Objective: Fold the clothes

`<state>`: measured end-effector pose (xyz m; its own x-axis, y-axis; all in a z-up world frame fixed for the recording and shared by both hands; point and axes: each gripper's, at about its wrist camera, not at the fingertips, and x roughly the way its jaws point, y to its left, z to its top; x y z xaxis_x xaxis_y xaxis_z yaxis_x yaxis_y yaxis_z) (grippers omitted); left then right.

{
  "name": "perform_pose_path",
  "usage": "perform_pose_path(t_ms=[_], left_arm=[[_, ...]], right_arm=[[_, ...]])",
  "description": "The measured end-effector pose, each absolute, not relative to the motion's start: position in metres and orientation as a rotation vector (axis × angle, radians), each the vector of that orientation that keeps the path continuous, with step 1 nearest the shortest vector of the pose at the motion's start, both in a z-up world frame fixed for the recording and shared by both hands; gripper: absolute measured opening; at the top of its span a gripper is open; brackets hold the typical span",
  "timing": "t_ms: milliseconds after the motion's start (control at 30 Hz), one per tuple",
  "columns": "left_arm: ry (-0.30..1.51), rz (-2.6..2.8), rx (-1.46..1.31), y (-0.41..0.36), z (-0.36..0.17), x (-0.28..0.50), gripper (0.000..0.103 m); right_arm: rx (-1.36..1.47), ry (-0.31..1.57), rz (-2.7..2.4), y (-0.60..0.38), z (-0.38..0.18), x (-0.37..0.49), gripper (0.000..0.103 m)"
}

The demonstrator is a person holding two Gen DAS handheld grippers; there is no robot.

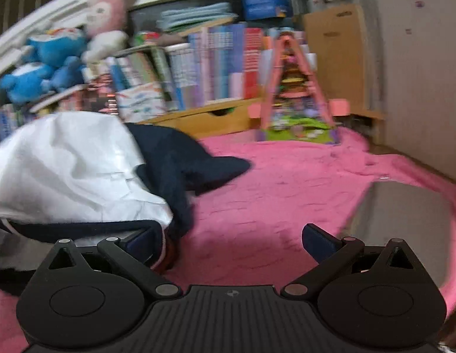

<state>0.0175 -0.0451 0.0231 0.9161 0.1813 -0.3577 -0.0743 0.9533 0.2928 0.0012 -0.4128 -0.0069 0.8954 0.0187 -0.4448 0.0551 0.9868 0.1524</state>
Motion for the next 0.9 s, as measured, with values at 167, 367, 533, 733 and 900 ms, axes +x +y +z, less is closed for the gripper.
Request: perform_pose_path(t_ms=[167,367,533,733,900], left_arm=[[0.387,0.193,0.332,-0.044,0.016,0.01,0.103],[0.362,0.231,0.361,-0.046,0.019,0.011,0.103],[0.356,0.23,0.312,-0.038,0.029,0.007,0.103],[0.333,0.212,0.3,-0.033,0.035,-0.002,0.103],[0.289,0.027,0.399,-0.066,0.022,-0.018,0.103]], right_arm=[[-0.088,0.399,0.066,-0.345,-0.007,-0.009,0.103],[-0.29,0.254,0.201,-0.255,-0.015,-0.045,0.101],[-0.491,0.217,0.296,-0.186,-0.028,-0.06,0.047],[-0.636,0.19,0.292,-0.154,-0.039,-0.05,0.023],[-0.529,0.195,0.275,-0.175,-0.018,-0.039,0.009]])
